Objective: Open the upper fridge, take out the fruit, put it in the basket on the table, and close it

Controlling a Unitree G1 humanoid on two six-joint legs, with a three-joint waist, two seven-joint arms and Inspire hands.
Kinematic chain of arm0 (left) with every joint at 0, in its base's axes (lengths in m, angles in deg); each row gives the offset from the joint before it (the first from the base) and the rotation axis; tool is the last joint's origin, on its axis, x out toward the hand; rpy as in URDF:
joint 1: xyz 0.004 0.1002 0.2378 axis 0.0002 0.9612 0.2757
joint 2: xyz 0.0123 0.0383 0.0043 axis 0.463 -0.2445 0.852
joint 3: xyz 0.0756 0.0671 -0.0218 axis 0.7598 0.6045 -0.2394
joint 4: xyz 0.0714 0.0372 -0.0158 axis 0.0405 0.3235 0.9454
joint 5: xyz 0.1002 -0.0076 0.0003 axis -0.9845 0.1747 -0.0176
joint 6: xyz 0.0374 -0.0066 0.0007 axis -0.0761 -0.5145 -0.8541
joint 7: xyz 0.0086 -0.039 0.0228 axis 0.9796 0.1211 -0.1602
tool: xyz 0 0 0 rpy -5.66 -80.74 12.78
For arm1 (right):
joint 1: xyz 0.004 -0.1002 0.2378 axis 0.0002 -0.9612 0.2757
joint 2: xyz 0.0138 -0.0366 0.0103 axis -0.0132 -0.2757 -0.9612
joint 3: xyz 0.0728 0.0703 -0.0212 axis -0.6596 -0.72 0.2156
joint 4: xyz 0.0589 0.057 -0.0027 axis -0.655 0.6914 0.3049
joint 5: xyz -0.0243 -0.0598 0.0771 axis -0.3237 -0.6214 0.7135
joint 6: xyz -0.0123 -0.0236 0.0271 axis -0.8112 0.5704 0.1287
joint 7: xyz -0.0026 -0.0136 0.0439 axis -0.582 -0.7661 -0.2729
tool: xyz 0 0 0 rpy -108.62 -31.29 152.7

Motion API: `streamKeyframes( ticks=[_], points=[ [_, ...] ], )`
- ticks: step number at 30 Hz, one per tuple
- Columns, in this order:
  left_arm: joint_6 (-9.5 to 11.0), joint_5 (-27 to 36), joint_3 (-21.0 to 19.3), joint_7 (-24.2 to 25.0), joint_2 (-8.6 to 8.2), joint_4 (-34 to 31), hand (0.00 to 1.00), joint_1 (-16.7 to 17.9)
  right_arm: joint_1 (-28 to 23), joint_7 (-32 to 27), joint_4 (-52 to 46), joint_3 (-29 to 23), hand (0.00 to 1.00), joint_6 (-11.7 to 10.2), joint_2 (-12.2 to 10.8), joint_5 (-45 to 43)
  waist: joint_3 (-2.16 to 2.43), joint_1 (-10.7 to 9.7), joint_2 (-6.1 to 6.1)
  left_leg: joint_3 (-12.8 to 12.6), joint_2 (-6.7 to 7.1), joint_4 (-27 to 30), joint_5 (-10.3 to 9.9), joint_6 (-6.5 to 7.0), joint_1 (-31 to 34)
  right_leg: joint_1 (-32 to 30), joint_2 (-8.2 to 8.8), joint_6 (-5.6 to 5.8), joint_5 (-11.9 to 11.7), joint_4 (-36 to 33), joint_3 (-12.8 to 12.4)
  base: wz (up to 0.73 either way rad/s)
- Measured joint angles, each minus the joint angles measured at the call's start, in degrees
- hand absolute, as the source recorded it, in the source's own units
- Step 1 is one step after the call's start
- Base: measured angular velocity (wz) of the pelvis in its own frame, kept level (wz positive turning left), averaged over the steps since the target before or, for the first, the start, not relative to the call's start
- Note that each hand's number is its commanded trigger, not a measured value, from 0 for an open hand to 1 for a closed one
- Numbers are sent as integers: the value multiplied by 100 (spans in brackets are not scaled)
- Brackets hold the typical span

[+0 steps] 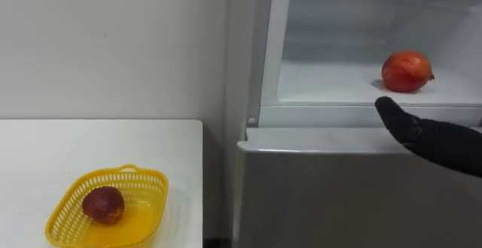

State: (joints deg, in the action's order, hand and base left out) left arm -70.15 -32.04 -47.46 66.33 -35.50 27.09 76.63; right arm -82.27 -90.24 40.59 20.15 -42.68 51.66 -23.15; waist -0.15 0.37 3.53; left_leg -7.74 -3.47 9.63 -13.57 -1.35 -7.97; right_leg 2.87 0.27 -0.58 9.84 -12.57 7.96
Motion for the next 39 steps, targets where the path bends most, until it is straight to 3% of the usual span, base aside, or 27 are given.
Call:
streamKeyframes(
  ticks=[3,7,9,13,18,22,27,30,39],
  points=[
    [-2,2,-7,4,10,-11,0,8,168,-23,350,-71,0,183,137,286,-7,5,41,-3,3,18,1,0,-25,3,1,1,1,-1,0,0],
    [-5,4,-9,4,23,-14,0,59,346,-36,521,-246,0,270,164,462,-14,5,100,-3,5,49,2,0,-25,6,7,1,2,-5,5,0],
    [-4,3,-8,14,63,-12,0,66,587,-32,658,-248,0,287,269,607,-51,0,161,-1,6,89,2,0,-20,8,18,2,5,-3,30,0],
    [-2,4,-8,86,86,-23,0,82,885,34,1079,-248,0,302,513,857,-4,6,269,13,16,104,1,0,-37,39,35,3,6,-10,54,2],
    [-29,4,-8,257,95,-72,0,100,1104,261,1740,-247,0,439,802,1428,-31,16,371,95,17,125,0,0,-31,79,44,3,6,6,144,8],
    [-63,5,-46,370,101,-162,0,117,1221,297,1811,-248,0,477,866,1508,-23,10,360,107,10,174,-1,-1,73,10,40,-5,-2,-9,155,1],
    [-86,3,-67,371,133,-282,0,102,1520,377,2591,-203,0,494,1209,1953,-2,54,279,122,7,209,0,0,131,-10,41,-8,-11,-22,162,0],
    [-128,1,-209,429,144,-320,0,110,1676,484,2982,-203,0,669,1301,1966,12,115,253,122,3,209,1,0,136,-21,37,-8,-11,-23,162,0],
    [-268,-10,-293,519,218,-576,0,176,1743,781,3151,-201,0,949,1316,2061,17,175,322,165,13,210,1,0,129,8,52,-8,-11,-22,200,1]
  ],
)
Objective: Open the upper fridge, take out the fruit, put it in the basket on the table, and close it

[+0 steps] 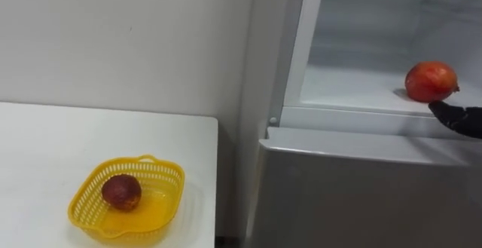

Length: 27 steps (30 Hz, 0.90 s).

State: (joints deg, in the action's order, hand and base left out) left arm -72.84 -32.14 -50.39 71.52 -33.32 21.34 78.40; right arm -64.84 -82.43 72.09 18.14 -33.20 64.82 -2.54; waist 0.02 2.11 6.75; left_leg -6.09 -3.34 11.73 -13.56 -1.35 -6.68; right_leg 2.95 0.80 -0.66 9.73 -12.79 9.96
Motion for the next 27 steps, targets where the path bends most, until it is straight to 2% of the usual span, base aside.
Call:
streamKeyframes(
  ticks=[5,14,21,27],
  points=[
    [-109,-1,0,-45,17,-88,0,65,136,1,74,15,0,152,0,89,-9,19,21,31,3,2,1,0,9,6,5,0,1,9,32,3],
    [-123,0,-38,-162,51,-338,0,111,318,137,431,40,0,167,5,324,-14,125,1,98,6,-2,1,0,42,-10,3,3,5,18,60,1],
    [-306,8,-36,-171,65,-361,0,156,434,137,427,173,0,282,19,324,-3,115,8,152,8,11,5,-5,129,-75,8,2,4,-6,121,3],
    [-365,-15,-36,-161,62,-361,0,187,583,225,433,235,0,404,23,337,20,130,44,178,8,89,8,-9,210,-91,18,0,3,-12,174,3]
  ],
)
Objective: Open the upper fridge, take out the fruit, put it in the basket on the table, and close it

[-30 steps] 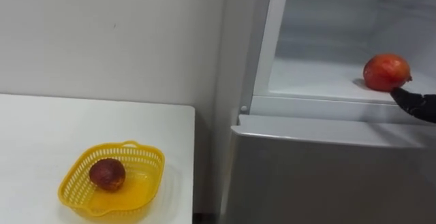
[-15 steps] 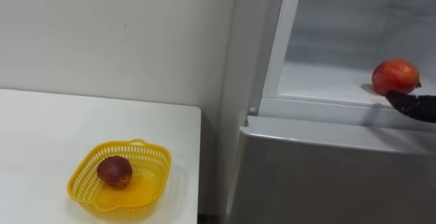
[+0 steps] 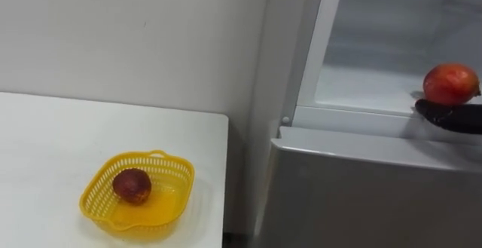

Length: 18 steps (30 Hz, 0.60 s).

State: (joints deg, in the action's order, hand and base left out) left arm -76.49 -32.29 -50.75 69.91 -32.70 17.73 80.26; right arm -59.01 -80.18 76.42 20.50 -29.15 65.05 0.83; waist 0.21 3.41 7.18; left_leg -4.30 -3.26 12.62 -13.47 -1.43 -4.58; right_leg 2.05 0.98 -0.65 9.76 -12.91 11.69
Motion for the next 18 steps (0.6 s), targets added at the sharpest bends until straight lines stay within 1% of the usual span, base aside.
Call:
streamKeyframes(
  ticks=[4,7,10,12,16,18],
  points=[
    [-69,0,0,-2,-1,0,0,1,22,84,37,1,0,2,0,171,6,6,13,81,1,17,0,-1,18,24,10,0,0,1,88,11],
    [-77,1,-41,-2,2,-1,0,15,22,100,52,3,0,14,4,147,5,-2,12,152,5,81,2,-4,95,12,17,-3,-1,10,153,12],
    [-78,1,-74,-22,12,-1,0,48,22,83,75,2,0,73,31,137,3,1,12,196,5,98,4,-9,144,-5,21,-9,-1,10,202,8],
    [-79,1,-74,-26,11,-1,0,80,22,58,75,3,0,114,99,137,0,5,12,219,6,98,4,-12,190,-11,24,-19,5,12,233,6],
    [-77,18,-73,-74,11,-1,0,79,22,-83,77,15,0,123,199,137,-3,20,19,256,8,96,6,-16,199,-11,21,-25,13,18,257,4],
    [-77,27,-72,-138,13,-1,0,78,23,-140,144,139,0,123,300,145,-10,19,31,264,8,96,8,-19,198,-11,19,-26,14,20,258,0]
  ],
)
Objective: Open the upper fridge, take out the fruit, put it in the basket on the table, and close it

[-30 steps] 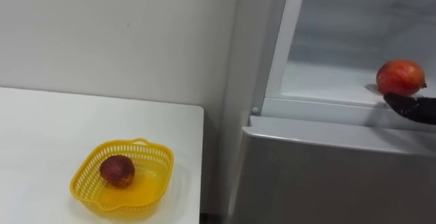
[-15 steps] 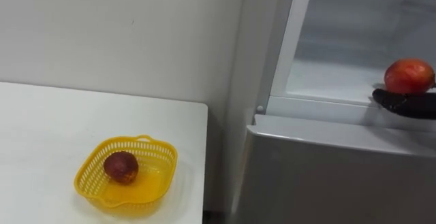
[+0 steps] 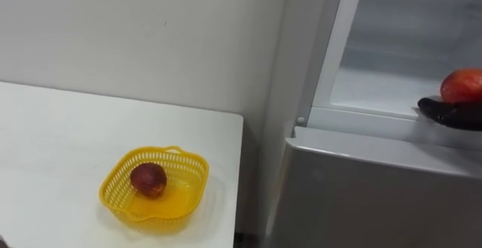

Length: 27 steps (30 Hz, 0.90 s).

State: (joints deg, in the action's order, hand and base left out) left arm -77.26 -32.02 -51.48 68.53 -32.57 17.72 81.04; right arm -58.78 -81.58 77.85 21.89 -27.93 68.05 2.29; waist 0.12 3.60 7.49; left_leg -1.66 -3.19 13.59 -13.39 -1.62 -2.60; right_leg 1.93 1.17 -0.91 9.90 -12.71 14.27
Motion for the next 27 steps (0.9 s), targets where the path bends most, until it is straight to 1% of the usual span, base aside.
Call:
streamKeyframes(
  ticks=[1,4,7,9,13,15,19,22,24,27],
  points=[
    [0,-1,0,-11,1,0,0,0,8,-5,50,38,0,0,30,0,-1,6,4,0,0,0,0,0,0,0,0,0,0,0,0,0],
    [3,3,0,-45,36,0,0,-15,162,-18,501,92,0,1,120,-5,-35,17,65,0,0,3,0,0,6,-9,-1,-1,2,0,0,0],
    [1,13,1,-53,43,2,0,-11,305,-119,803,151,0,4,217,-7,-22,12,99,-9,2,1,0,0,70,-58,1,-1,3,-8,-9,0],
    [3,34,18,-57,62,8,0,0,414,-224,973,347,0,-2,335,7,-11,12,114,-7,0,5,0,0,106,-93,-4,-2,2,-12,-9,0],
    [6,201,18,-94,90,13,0,1,599,-357,1204,430,0,-3,360,7,-2,2,120,-6,-1,8,0,-1,185,-172,-2,-3,1,-30,-3,0],
    [6,231,21,-121,107,26,0,4,722,-467,1330,494,0,-3,361,7,-5,-4,109,-6,-1,16,1,-3,215,-220,1,-3,1,-62,2,0],
    [6,297,30,-137,163,17,0,0,830,-496,1426,529,0,-3,361,9,-4,-15,84,-3,-3,17,2,-3,248,-259,10,-3,1,-86,31,0],
    [3,358,151,-160,235,16,0,0,838,-490,1427,531,0,-3,361,11,1,-23,47,-3,1,18,2,-3,250,-260,22,-3,1,-88,69,0],
    [-4,389,205,-203,242,14,0,-20,907,-441,1559,553,0,-43,361,9,-6,-17,6,-3,4,19,3,-2,238,-245,34,-3,1,-95,98,0],
    [-8,388,252,-207,242,14,0,-14,1078,-402,1803,699,0,-88,361,4,-4,-7,-25,-4,6,23,4,-2,221,-230,35,-3,1,-94,91,0]
  ],
)
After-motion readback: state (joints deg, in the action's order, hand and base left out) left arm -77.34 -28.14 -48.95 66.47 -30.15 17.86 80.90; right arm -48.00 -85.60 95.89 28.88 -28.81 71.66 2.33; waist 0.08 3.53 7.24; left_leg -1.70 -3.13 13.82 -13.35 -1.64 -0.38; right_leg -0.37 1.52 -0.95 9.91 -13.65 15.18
